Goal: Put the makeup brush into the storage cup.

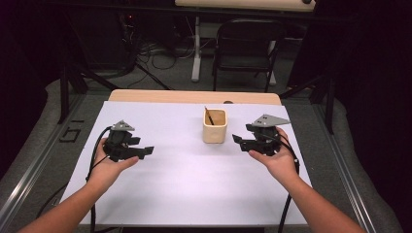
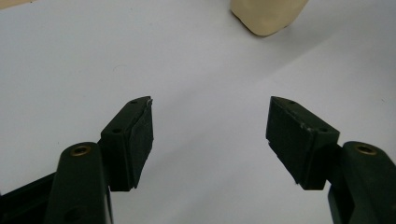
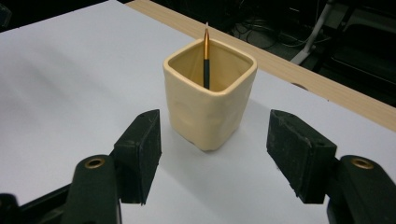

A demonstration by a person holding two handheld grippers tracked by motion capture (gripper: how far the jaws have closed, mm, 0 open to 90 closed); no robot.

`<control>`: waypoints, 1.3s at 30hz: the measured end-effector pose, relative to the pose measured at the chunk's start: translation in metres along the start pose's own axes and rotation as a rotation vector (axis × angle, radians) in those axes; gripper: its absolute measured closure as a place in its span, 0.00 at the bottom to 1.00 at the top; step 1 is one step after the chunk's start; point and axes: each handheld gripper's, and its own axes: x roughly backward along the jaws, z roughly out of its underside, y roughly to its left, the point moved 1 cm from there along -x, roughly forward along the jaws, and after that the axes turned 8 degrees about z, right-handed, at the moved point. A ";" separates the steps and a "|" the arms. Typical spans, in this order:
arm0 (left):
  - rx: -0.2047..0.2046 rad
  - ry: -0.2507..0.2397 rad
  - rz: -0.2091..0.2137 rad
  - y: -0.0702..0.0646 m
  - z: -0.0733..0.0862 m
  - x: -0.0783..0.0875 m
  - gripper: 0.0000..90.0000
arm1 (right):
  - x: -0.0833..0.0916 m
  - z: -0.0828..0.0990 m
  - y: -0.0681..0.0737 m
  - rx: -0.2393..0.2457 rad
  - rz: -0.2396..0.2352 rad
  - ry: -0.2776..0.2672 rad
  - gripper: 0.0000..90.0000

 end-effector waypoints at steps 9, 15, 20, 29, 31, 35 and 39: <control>-0.039 -0.009 -0.008 -0.003 0.012 0.002 0.36 | 0.007 0.021 -0.002 -0.023 0.006 0.003 0.39; -0.059 -0.015 -0.017 -0.004 0.022 0.003 0.36 | 0.012 0.035 -0.001 -0.030 0.013 0.003 0.39; -0.077 -0.024 -0.026 -0.005 0.031 0.004 0.36 | 0.014 0.046 0.001 -0.025 0.022 0.007 0.39; -0.076 -0.033 -0.017 -0.007 0.047 0.004 0.36 | 0.015 0.064 0.009 -0.009 0.022 0.014 0.39; -0.068 -0.036 -0.015 -0.007 0.051 0.003 0.36 | 0.014 0.069 0.011 -0.005 0.022 0.018 0.39; -0.050 -0.050 0.000 -0.006 0.058 0.001 0.36 | 0.014 0.079 0.011 -0.007 0.028 0.022 0.39; -0.026 -0.068 0.007 -0.003 0.066 0.000 0.36 | 0.014 0.088 0.013 -0.004 0.040 0.023 0.39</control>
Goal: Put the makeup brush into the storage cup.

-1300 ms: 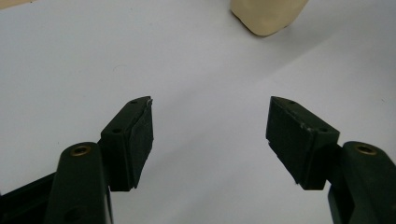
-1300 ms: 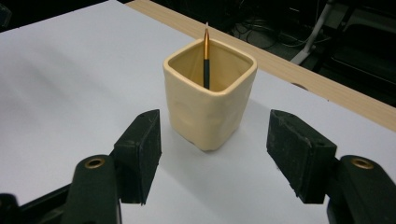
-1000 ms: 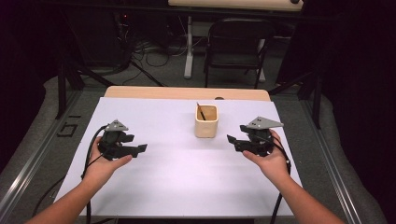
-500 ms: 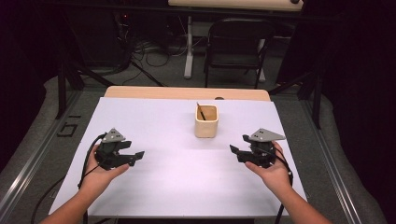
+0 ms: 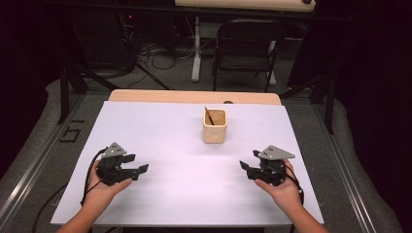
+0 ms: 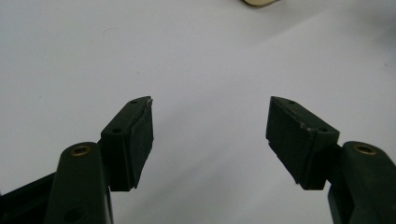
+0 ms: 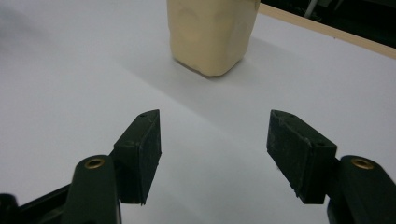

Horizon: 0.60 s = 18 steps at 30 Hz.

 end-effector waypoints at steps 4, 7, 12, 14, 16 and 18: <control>0.012 -0.009 -0.006 0.002 0.007 0.000 0.36 | -0.001 0.010 0.003 -0.014 -0.003 0.004 0.39; 0.014 -0.014 -0.007 0.003 0.011 0.001 0.36 | -0.002 0.018 0.003 -0.015 0.005 0.006 0.39; 0.023 -0.024 -0.007 0.004 0.018 0.001 0.36 | -0.003 0.028 0.003 -0.037 0.012 0.011 0.39; 0.012 -0.018 -0.008 0.004 0.021 0.000 0.36 | -0.003 0.032 0.003 -0.052 0.012 0.007 0.39; 0.006 -0.018 -0.012 0.004 0.023 -0.002 0.36 | -0.003 0.034 0.003 -0.065 0.013 -0.001 0.39; 0.001 -0.011 -0.013 0.003 0.026 -0.004 0.36 | -0.003 0.037 0.003 -0.074 0.015 -0.005 0.39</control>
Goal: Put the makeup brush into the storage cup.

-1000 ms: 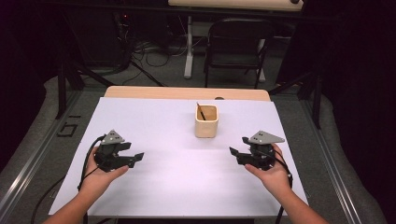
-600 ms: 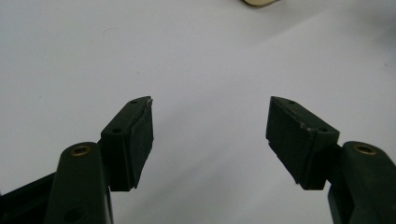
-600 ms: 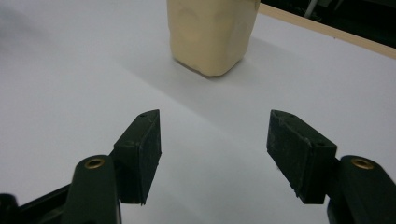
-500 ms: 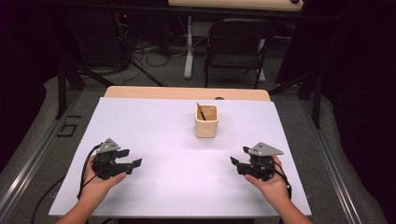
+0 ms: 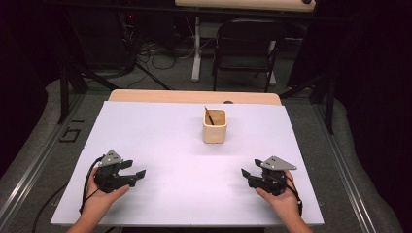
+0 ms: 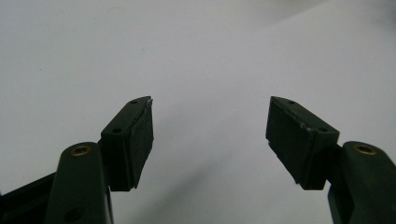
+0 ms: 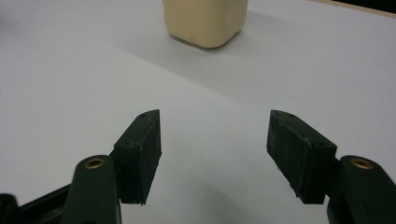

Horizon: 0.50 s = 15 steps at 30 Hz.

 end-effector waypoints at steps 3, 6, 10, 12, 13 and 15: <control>-0.012 0.008 -0.006 0.000 0.003 -0.002 0.36 | 0.001 0.003 0.000 0.000 0.001 0.002 0.39; -0.008 0.011 -0.003 0.000 0.005 -0.003 0.36 | 0.002 0.006 -0.001 -0.004 0.005 0.003 0.39; 0.000 0.002 0.000 0.000 0.007 -0.004 0.36 | 0.003 0.010 -0.002 0.004 0.010 0.003 0.39; 0.001 0.003 0.000 0.000 0.008 -0.004 0.36 | 0.003 0.012 -0.001 0.006 0.015 -0.002 0.39; -0.002 0.005 -0.003 0.001 0.009 -0.004 0.36 | 0.003 0.012 -0.001 0.010 0.016 0.002 0.39; 0.000 0.001 -0.003 0.001 0.010 -0.003 0.36 | 0.004 0.014 -0.001 0.006 0.016 -0.001 0.39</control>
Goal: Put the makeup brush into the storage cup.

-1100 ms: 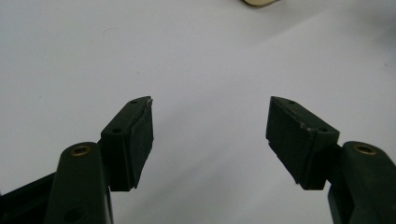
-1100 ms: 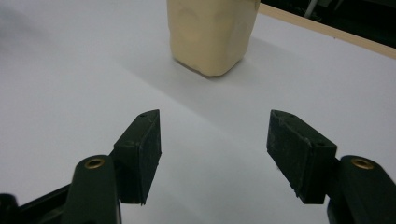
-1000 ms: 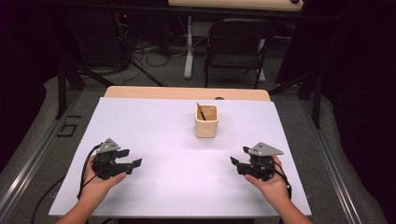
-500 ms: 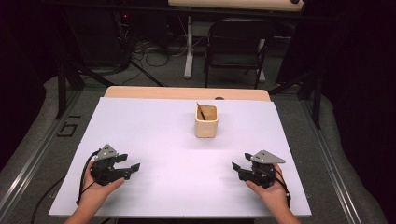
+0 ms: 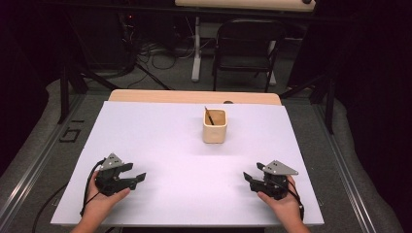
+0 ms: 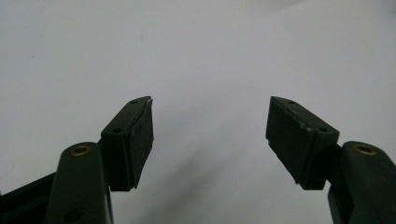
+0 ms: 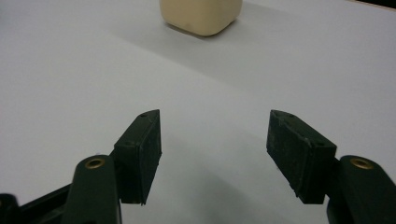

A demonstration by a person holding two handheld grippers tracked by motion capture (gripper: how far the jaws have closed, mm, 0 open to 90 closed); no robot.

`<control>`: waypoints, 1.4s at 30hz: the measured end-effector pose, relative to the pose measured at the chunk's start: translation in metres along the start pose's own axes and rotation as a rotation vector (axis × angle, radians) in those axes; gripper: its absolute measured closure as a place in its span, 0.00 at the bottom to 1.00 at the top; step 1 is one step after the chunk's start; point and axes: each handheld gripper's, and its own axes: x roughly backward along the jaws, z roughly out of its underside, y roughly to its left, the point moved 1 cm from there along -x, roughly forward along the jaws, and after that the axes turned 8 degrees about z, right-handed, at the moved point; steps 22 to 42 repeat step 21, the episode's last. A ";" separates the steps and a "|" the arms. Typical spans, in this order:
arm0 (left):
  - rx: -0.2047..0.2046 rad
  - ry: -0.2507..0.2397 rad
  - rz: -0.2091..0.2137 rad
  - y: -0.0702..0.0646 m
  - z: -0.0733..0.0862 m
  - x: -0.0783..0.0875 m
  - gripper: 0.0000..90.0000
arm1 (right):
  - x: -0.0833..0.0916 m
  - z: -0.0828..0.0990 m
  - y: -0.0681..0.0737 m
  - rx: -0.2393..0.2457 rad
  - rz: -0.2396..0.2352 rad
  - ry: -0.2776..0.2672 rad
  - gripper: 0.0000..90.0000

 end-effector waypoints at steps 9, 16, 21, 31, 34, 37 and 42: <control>0.003 -0.004 -0.001 0.000 0.003 0.000 0.36 | 0.000 0.003 0.002 -0.001 -0.011 0.004 0.39; -0.003 -0.014 -0.013 -0.001 0.004 0.001 0.36 | 0.000 0.003 0.005 0.010 -0.008 -0.006 0.39; -0.002 -0.023 -0.020 0.002 0.004 0.002 0.36 | 0.002 0.003 0.006 0.025 -0.010 -0.009 0.39; -0.002 -0.023 -0.020 0.002 0.004 0.002 0.36 | 0.002 0.003 0.006 0.025 -0.010 -0.009 0.39; -0.002 -0.023 -0.020 0.002 0.004 0.002 0.36 | 0.002 0.003 0.006 0.025 -0.010 -0.009 0.39; -0.002 -0.023 -0.020 0.002 0.004 0.002 0.36 | 0.002 0.003 0.006 0.025 -0.010 -0.009 0.39; -0.002 -0.023 -0.020 0.002 0.004 0.002 0.36 | 0.002 0.003 0.006 0.025 -0.010 -0.009 0.39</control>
